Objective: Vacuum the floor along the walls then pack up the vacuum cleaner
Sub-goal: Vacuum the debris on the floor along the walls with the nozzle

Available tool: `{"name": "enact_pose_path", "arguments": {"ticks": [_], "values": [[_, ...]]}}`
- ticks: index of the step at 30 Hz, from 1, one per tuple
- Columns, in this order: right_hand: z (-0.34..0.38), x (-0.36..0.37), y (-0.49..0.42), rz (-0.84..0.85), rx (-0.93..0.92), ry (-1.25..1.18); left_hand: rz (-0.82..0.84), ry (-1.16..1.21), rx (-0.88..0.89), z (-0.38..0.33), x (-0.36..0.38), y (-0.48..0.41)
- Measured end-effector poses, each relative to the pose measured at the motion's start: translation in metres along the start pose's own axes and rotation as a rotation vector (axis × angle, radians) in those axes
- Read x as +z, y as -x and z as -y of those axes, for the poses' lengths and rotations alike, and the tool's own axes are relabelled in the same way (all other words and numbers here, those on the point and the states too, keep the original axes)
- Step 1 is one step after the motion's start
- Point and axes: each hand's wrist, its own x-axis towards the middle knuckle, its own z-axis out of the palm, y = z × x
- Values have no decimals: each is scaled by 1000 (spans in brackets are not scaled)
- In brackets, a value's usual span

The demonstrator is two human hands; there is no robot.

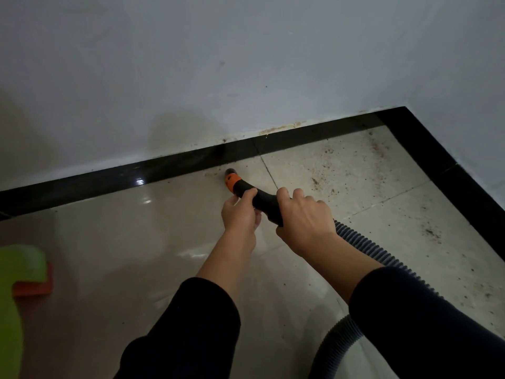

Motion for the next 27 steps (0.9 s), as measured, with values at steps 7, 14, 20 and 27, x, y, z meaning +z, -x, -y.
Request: {"name": "enact_pose_path", "arguments": {"ticks": [7, 14, 20, 27], "values": [[17, -4, -1, 15, -41, -31, -63, 7, 29, -9, -15, -1], [30, -11, -8, 20, -78, -40, -109, 15, 58, -19, -24, -3], [42, -13, -11, 26, -116, -71, -173, -7, 114, -22, -35, -5], [54, -13, -11, 49, -168, -110, -231, 40, 152, -24, -50, -5]]}}
